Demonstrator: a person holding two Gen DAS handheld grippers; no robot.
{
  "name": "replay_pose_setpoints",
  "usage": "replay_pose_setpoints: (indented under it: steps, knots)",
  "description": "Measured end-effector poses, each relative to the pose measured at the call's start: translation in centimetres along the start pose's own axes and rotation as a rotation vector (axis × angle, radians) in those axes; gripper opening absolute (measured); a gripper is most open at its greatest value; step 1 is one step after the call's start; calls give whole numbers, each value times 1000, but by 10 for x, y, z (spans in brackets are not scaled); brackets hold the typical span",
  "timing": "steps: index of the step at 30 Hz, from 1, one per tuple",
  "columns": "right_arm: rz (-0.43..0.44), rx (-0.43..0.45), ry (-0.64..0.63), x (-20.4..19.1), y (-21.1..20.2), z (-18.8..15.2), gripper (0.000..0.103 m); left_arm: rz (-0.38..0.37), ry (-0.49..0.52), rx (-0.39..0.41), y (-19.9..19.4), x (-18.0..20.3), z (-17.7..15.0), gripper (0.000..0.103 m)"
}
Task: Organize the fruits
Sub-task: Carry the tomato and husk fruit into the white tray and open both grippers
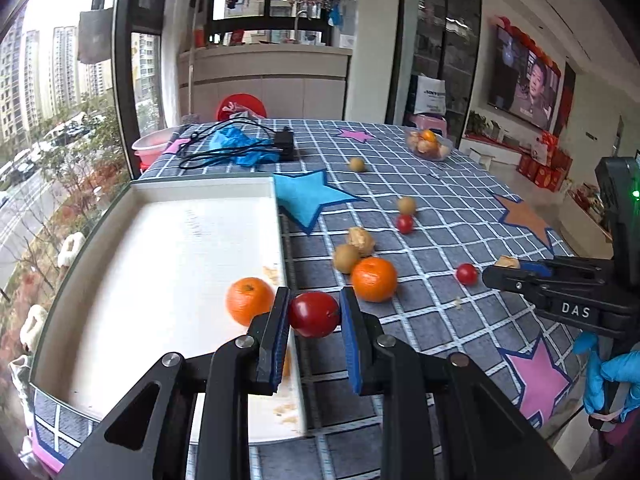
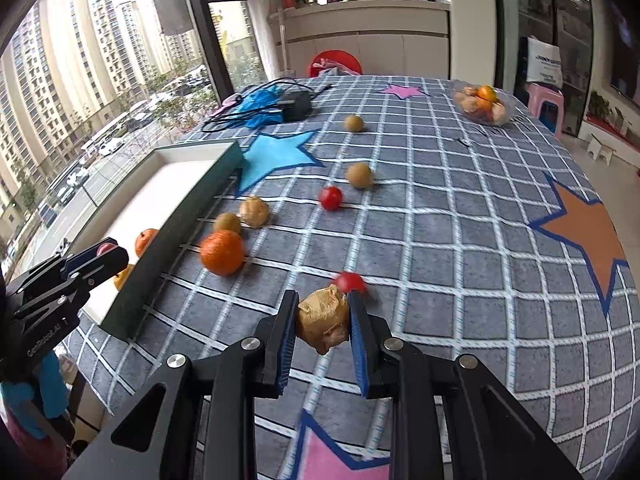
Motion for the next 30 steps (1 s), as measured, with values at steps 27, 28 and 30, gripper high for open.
replay_pose_setpoints:
  steps: [27, 28, 30]
  knots:
    - [130, -51, -230, -152, 64, 33, 26, 177, -148, -29, 11, -99, -25, 27]
    - [134, -53, -232, -155, 67, 34, 26, 178, -153, -32, 12, -101, -26, 27]
    - [140, -58, -238, -160, 72, 35, 26, 182, -157, -38, 15, -104, -27, 27]
Point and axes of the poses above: each gripper's, at about its wrist camera, not at the fingertips, and y roughly the way its jaws point, x to its right, z to its top, the point moved 1 cm from there along y, roughly the way its jaws point, and after that the axes turned 9 degrees about y, right-handed, at the moved point
